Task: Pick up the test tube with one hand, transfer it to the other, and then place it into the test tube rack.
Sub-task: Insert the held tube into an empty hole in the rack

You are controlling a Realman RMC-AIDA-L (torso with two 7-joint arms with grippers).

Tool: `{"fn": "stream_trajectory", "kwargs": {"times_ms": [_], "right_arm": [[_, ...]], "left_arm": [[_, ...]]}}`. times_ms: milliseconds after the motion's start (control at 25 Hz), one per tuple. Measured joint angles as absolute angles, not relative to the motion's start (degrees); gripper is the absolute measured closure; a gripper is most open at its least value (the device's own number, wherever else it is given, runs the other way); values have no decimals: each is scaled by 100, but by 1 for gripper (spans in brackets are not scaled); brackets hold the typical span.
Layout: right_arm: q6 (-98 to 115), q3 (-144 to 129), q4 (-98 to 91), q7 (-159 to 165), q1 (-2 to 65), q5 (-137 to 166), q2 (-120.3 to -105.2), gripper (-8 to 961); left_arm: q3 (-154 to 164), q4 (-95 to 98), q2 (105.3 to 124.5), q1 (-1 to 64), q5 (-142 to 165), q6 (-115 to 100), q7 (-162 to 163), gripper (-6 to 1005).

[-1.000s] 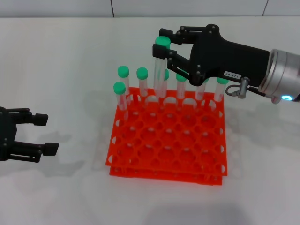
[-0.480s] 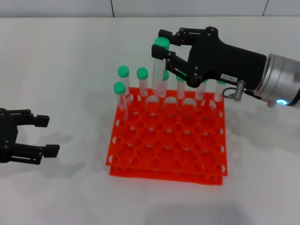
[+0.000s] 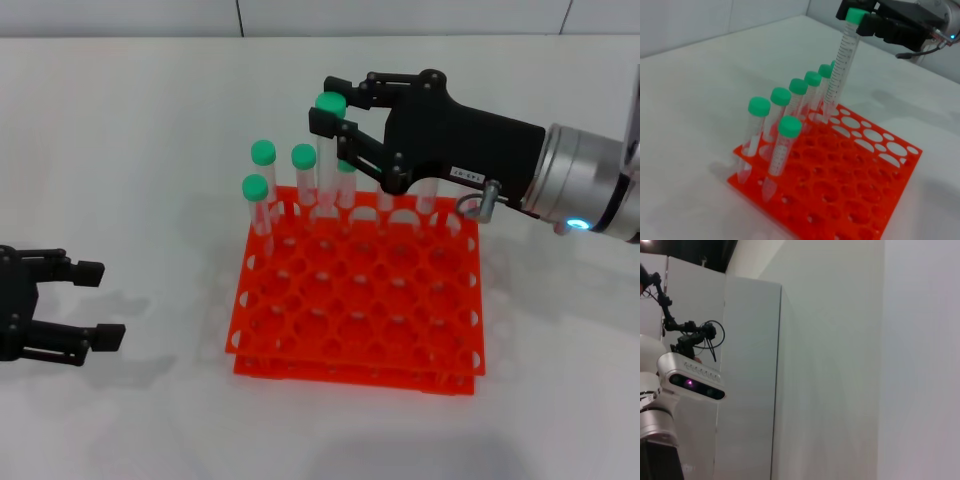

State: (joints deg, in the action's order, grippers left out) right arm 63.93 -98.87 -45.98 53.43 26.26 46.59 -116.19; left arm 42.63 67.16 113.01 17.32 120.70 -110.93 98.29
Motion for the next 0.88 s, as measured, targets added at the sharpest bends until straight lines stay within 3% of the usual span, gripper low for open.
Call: {"fn": "stream_trajectory", "kwargs": {"times_ms": [880], "right_arm": [[5827,-10286,-4596,5307,2691,4155,-11619,680]], "left_arm": [[4266,6661,11312,1784,12077,-11072,9728,113]]}}
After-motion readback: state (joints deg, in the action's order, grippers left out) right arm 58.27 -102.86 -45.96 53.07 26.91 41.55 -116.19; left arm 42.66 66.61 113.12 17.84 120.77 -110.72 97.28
